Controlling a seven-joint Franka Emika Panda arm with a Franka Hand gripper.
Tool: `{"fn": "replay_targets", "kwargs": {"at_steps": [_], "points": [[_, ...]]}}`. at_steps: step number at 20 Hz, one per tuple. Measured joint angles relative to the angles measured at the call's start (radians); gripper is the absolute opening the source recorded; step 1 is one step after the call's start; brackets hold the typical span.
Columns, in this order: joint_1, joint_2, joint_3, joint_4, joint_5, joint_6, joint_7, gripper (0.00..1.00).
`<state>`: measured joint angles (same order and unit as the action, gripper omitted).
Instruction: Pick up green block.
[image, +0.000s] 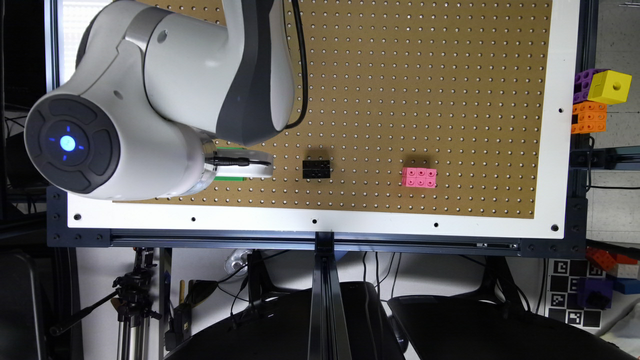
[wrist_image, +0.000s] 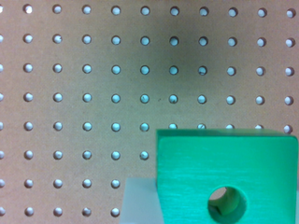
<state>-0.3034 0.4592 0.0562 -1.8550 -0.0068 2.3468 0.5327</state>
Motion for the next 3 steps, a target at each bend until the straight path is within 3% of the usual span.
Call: {"fn": "replay_targets", "kwargs": {"at_steps": [3], "points": [[0.000, 0.000, 0.000, 0.000, 0.0000, 0.000, 0.000, 0.00]]}}
